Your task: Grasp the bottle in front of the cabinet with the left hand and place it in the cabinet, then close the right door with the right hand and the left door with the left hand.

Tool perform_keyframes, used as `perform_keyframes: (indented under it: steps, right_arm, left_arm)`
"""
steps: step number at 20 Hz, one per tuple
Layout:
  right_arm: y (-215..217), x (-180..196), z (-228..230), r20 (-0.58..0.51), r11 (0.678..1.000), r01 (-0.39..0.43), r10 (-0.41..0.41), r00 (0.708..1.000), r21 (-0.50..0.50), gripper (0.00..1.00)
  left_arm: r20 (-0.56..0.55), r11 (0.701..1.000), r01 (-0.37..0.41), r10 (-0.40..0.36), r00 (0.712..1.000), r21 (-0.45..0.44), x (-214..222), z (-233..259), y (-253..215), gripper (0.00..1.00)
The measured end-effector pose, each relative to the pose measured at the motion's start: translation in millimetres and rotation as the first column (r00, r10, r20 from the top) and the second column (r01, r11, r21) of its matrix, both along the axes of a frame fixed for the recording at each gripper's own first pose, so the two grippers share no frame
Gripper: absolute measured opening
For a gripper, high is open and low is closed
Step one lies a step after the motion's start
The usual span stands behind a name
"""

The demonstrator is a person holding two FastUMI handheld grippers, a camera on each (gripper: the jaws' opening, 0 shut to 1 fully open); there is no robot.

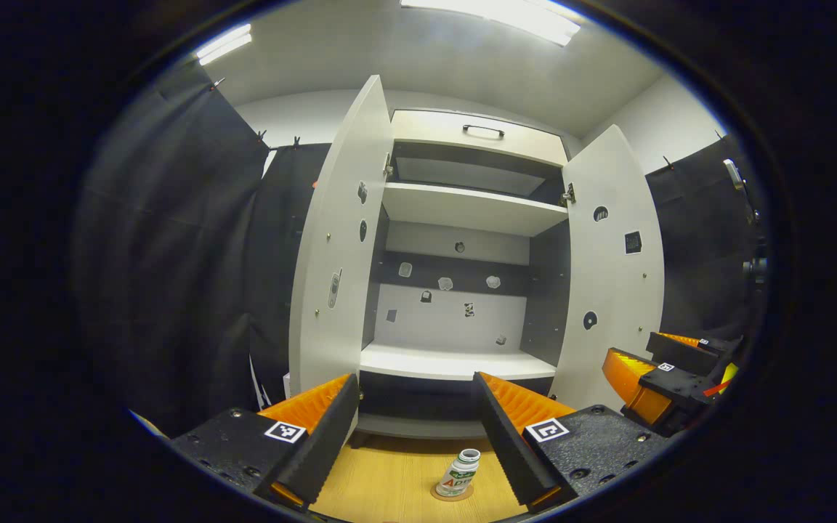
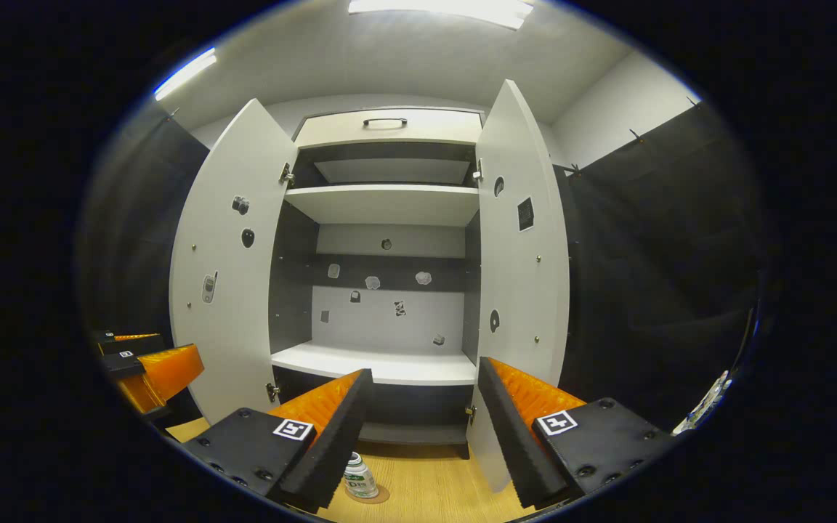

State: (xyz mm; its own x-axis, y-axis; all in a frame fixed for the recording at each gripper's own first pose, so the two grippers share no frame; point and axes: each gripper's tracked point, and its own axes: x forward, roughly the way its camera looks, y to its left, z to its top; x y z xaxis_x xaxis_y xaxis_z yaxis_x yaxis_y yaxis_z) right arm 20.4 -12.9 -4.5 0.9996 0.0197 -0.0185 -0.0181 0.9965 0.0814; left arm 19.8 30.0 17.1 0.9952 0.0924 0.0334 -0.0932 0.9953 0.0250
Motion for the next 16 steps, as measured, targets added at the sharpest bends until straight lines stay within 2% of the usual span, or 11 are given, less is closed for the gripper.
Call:
perform_keyframes:
  steps: [5,9,11,12,16]
  right_arm:
    - [-28,-5,0,0.006,0.999,0.050,-0.050,0.999,-0.019,0.96]
    - [-47,-18,2,0.024,0.994,0.095,-0.093,0.995,-0.060,0.95]
    - [-51,-23,1,0.021,0.991,0.105,-0.104,0.994,-0.081,0.95]
    - [-53,-25,0,0.017,0.990,0.110,-0.109,0.994,-0.088,0.95]
    - [-68,-32,-3,0.005,0.986,0.136,-0.136,0.991,-0.091,0.95]
  left_arm:
    - [0.005,0.995,0.067,-0.068,0.998,0.080,3,2,-18,0.94]
    - [-0.020,0.990,0.137,-0.136,0.990,0.020,5,-22,-42,0.95]
    - [-0.039,0.987,0.158,-0.157,0.987,0.017,11,-39,-50,0.95]
    - [-0.055,0.986,0.166,-0.165,0.985,0.020,15,-50,-54,0.92]
    - [-0.125,0.982,0.188,-0.187,0.974,-0.001,33,-102,-63,0.95]
